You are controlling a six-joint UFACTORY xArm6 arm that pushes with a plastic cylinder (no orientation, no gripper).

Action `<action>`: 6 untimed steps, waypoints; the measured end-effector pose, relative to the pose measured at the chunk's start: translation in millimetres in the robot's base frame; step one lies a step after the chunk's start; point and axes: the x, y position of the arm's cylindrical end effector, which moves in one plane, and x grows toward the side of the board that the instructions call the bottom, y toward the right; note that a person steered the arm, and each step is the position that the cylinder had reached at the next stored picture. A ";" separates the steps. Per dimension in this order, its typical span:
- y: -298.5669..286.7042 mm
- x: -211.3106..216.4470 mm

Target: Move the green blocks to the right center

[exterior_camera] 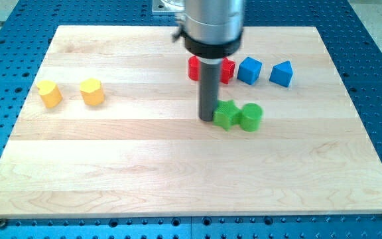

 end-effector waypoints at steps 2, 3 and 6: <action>25.9 21.4; 24.3 23.7; 95.6 32.0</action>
